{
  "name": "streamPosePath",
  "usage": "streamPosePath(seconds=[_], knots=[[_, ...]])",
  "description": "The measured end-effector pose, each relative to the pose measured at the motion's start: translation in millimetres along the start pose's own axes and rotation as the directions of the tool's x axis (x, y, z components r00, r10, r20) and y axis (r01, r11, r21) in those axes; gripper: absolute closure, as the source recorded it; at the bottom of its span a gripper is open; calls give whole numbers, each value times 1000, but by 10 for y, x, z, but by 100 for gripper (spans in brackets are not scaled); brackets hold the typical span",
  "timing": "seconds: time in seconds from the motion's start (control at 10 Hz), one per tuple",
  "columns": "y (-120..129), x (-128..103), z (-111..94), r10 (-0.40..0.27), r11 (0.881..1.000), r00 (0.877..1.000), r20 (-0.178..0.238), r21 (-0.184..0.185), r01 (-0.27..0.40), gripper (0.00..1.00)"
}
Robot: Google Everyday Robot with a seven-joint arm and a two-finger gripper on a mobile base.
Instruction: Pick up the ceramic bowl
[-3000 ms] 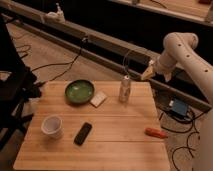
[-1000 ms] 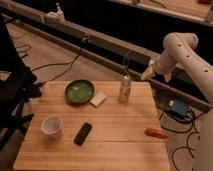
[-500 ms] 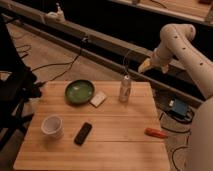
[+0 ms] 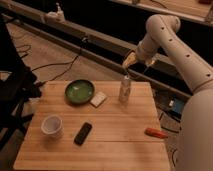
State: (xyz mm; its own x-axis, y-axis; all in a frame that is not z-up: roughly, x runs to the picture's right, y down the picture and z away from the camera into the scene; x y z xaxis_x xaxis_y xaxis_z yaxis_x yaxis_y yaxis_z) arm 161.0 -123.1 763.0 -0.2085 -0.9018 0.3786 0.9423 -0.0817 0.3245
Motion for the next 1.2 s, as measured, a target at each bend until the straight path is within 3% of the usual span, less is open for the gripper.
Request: streamPosePath(seconds=[0.2, 0.4, 0.6, 0.9, 1.0, 1.2], knots=[[-467, 31, 19, -100, 993, 995, -10, 56, 101, 20], [-1039, -84, 61, -227, 968, 974, -12, 111, 227, 20], [-1351, -206, 84, -297, 945, 955, -8, 141, 295, 20], [-1308, -217, 98, -293, 947, 956, -3, 138, 291, 20], [-1155, -241, 163, -263, 958, 965, 16, 125, 259, 20], [-1141, -223, 374, -254, 961, 967, 32, 124, 249, 20]])
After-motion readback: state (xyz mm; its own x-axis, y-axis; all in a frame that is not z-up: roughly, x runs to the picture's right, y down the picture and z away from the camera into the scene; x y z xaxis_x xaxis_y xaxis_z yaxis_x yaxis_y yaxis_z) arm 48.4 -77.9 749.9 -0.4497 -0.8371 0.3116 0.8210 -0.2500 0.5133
